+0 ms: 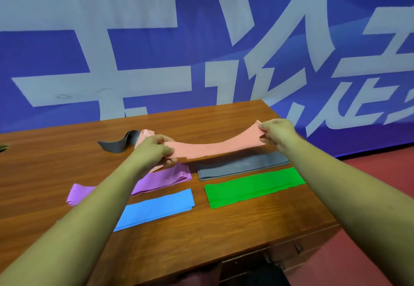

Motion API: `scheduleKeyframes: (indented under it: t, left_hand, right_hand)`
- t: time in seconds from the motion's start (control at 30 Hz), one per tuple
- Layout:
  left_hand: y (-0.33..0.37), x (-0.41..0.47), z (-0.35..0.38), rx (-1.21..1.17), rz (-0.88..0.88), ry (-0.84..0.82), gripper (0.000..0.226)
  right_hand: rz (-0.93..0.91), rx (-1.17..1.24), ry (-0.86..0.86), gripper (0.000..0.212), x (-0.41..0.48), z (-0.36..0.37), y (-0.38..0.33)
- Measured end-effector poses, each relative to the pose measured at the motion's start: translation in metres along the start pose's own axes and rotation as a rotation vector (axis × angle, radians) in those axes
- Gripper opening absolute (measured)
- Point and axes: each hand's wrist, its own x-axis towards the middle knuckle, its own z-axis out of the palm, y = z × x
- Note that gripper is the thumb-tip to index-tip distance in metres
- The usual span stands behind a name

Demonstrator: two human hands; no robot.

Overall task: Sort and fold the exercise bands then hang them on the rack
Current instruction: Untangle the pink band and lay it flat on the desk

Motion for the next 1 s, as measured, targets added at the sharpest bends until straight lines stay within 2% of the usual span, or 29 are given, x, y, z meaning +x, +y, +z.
scheduleKeyframes:
  t: [0.1,0.17,0.3,0.57,0.67,0.83,0.9,1.0]
  left_hand:
    - [-0.006,0.027,0.016,0.120,-0.001,0.122,0.019]
    - [-0.010,0.045,0.024,0.200,0.022,0.179,0.021]
    - [-0.018,0.075,0.037,0.434,0.114,0.212,0.017]
    - [-0.039,0.108,0.050,0.641,0.140,0.195,0.016]
    - [-0.045,0.110,0.055,0.654,0.127,0.205,0.018]
    - [-0.046,0.114,0.053,0.571,0.183,0.325,0.013]
    - [-0.047,0.116,0.053,0.572,0.171,0.312,0.015]
    - [-0.053,0.119,0.052,0.641,0.141,0.257,0.013]
  right_hand:
    - [-0.067,-0.170,0.062,0.018,0.028,-0.002,0.016]
    - [-0.091,-0.264,0.082,0.010,0.046,-0.003,0.024]
    - [-0.128,-0.404,0.067,0.010,0.078,-0.005,0.036]
    - [-0.150,-0.618,0.049,0.012,0.107,0.002,0.060]
    - [-0.177,-0.646,0.065,0.012,0.108,0.004,0.066]
    - [-0.223,-0.528,0.123,0.010,0.112,0.007,0.062]
    - [-0.226,-0.513,0.135,0.011,0.114,0.008,0.061]
    - [-0.212,-0.614,0.111,0.011,0.116,0.010,0.068]
